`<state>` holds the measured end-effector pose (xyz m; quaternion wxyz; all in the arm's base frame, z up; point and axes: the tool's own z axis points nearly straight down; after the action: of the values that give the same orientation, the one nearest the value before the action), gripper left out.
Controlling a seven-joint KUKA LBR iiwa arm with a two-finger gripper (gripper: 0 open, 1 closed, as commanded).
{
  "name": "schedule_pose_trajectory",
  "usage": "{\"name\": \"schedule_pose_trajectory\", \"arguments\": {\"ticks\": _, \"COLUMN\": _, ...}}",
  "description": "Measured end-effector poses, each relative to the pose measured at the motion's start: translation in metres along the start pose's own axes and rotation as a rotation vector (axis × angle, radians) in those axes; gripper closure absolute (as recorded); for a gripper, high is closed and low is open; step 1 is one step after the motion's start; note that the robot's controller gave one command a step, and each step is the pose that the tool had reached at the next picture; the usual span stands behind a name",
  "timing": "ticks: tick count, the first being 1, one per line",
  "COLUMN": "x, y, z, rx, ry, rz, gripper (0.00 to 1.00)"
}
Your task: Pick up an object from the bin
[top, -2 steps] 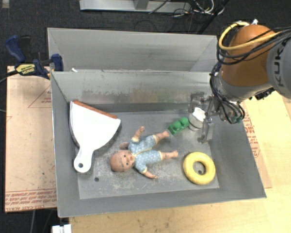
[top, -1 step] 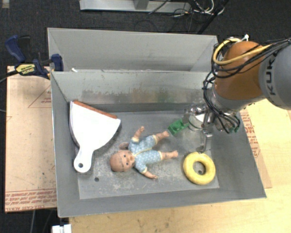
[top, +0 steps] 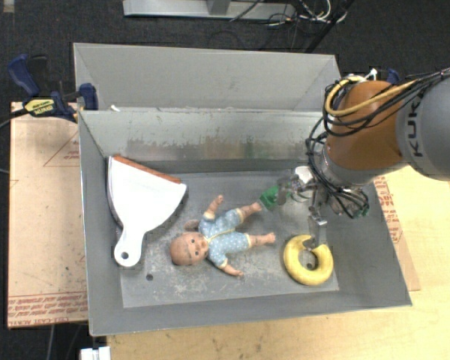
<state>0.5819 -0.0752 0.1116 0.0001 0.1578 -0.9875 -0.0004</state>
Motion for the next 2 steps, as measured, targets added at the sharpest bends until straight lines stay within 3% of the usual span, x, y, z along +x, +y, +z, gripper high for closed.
{"name": "schedule_pose_trajectory", "arguments": {"ticks": 1, "x": 0.008, "y": 0.015, "z": 0.016, "rx": 0.000, "ry": -0.005, "rz": 0.191, "gripper": 0.00}}
{"name": "schedule_pose_trajectory", "arguments": {"ticks": 2, "x": 0.009, "y": 0.016, "z": 0.028, "rx": -0.001, "ry": -0.002, "rz": 0.055, "gripper": 0.00}}
